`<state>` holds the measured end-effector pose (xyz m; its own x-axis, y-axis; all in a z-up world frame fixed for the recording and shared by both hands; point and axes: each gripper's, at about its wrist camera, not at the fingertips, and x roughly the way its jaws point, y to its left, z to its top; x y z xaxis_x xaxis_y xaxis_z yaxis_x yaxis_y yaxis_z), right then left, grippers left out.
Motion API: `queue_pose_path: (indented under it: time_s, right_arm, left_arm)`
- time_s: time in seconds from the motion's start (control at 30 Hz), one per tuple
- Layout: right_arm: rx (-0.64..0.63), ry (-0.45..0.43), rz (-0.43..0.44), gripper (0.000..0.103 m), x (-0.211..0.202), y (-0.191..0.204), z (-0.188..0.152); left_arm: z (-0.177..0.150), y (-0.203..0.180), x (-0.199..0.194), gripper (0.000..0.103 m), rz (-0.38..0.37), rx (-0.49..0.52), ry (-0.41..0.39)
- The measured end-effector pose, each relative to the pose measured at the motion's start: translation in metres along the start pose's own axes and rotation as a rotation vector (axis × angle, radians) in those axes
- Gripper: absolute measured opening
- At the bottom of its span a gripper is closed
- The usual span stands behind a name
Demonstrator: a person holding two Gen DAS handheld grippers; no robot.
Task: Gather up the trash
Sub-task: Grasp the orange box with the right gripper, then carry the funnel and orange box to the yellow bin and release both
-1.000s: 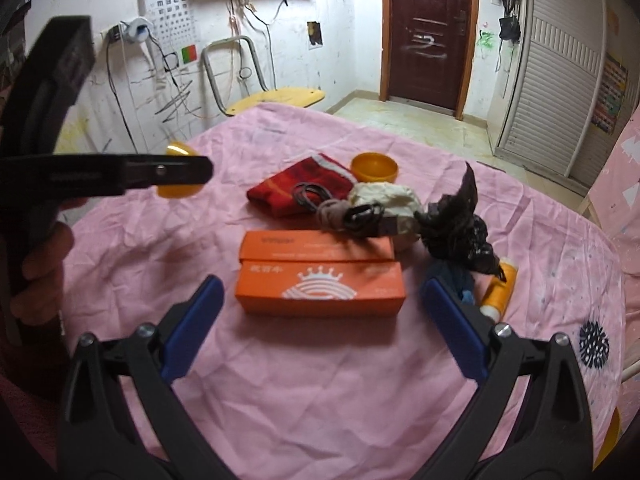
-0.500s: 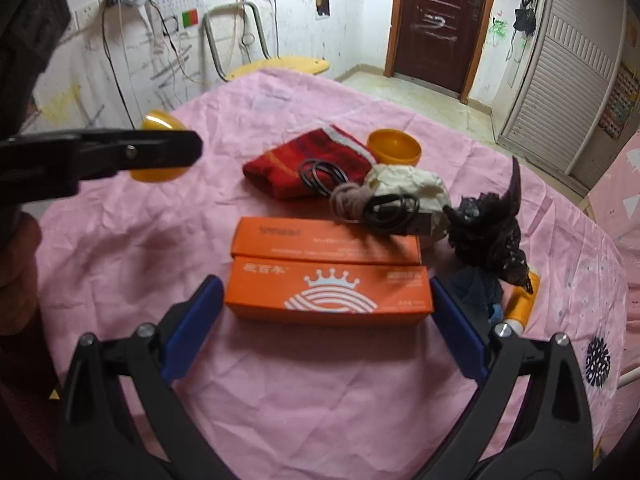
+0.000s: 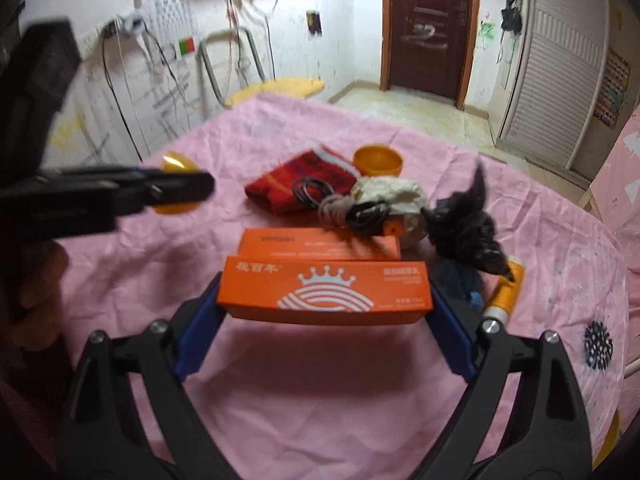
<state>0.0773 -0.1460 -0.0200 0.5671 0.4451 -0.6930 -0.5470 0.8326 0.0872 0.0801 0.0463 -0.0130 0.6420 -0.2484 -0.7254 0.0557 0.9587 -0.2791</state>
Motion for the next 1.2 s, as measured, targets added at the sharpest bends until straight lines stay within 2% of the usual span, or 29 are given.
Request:
queue_pose_path:
  time_s: [0.13,0.27,0.43,0.67,0.87,1.0,1.07,1.1,1.13,1.2]
  right_arm:
    - [0.058,-0.101,-0.013,0.089,-0.038,-0.017,-0.009]
    - [0.128,-0.176,-0.079,0.089,-0.074,-0.049,-0.02]
    - [0.212,-0.246,-0.162,0.089,-0.116,-0.097,-0.04]
    - [0.349,-0.331,-0.267,0.089,-0.162,-0.165,-0.07]
    - [0.411,-0.354,-0.361,0.089,-0.186,-0.208,-0.091]
    - [0.467,-0.34,-0.452,0.089,-0.198,-0.239,-0.112]
    - [0.5,-0.315,-0.467,0.09,-0.2,-0.255,-0.123]
    - [0.513,-0.303,-0.471,0.091,-0.201,-0.26,-0.127]
    - [0.527,-0.299,-0.48,0.097,-0.202,-0.265,-0.13]
    - [0.555,-0.299,-0.497,0.097,-0.205,-0.273,-0.137]
  left_arm:
    - [-0.002,-0.007,-0.003,0.035,-0.018,-0.003,0.0]
    - [-0.002,-0.027,-0.008,0.035,-0.05,0.021,-0.01]
    - [-0.001,-0.066,-0.009,0.035,-0.096,0.072,-0.01]
    - [0.002,-0.124,-0.004,0.035,-0.119,0.15,0.002]
    - [0.003,-0.184,0.006,0.035,-0.146,0.22,0.03]
    - [0.005,-0.235,0.019,0.035,-0.188,0.272,0.068]
    - [0.004,-0.26,0.025,0.035,-0.216,0.299,0.083]
    - [0.003,-0.27,0.027,0.035,-0.224,0.31,0.089]
    - [0.002,-0.285,0.032,0.035,-0.237,0.329,0.099]
    - [-0.005,-0.314,0.043,0.035,-0.263,0.358,0.132]
